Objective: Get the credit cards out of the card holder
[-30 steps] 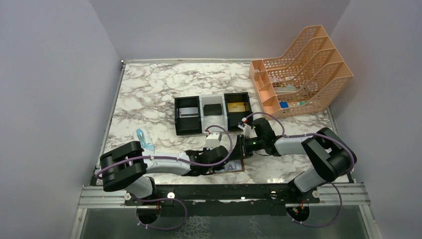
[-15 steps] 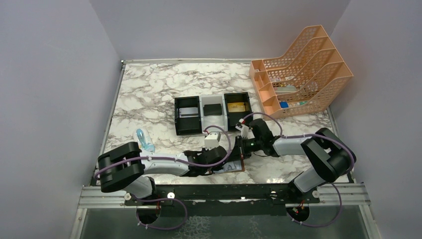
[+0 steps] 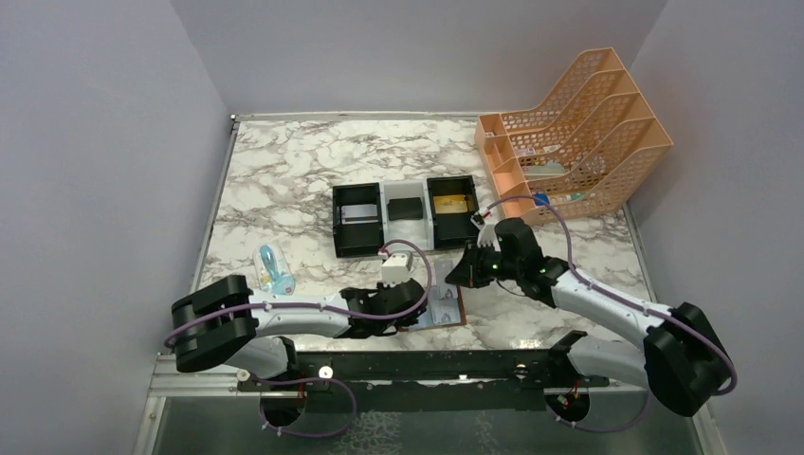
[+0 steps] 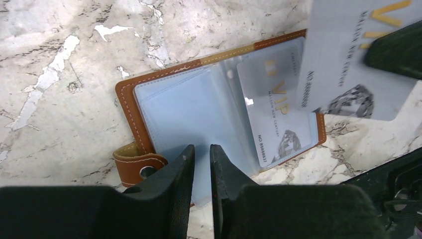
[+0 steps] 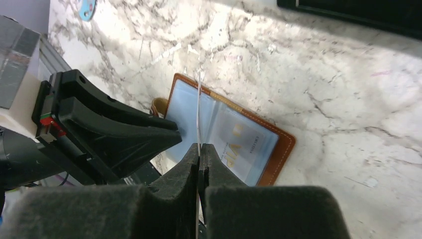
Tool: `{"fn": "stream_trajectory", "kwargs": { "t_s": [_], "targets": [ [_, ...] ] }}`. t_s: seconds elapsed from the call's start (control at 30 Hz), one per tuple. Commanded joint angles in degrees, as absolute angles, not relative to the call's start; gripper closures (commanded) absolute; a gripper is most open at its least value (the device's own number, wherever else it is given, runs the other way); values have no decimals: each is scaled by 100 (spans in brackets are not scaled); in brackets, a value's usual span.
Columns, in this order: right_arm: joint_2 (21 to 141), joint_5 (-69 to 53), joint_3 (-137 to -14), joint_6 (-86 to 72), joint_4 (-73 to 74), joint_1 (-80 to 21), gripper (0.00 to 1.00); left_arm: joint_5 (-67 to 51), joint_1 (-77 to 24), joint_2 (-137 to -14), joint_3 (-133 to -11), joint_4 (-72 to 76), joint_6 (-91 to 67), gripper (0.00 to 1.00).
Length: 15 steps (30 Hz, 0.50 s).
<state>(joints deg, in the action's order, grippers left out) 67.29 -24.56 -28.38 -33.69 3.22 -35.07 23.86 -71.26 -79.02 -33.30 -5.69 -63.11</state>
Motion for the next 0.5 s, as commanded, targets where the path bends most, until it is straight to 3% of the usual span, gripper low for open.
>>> {"fn": "stream_trajectory", "kwargs": {
  "t_s": [0.0,0.23,0.47],
  "targets": [
    [6162,-1835,-2980,-3093,946,-3515,99,2591,-7146,-7575,-3394,-805,-6172,77],
    [5655,-1606,-2950,-3233,937,-3516,99,2050,-7146,-7432,-3726,-247,-5537,52],
    [5090,-951,-2857,-3506,1007,-3514,99,1615,-7149,-7969,-3678,524,-5596,49]
  ]
}}
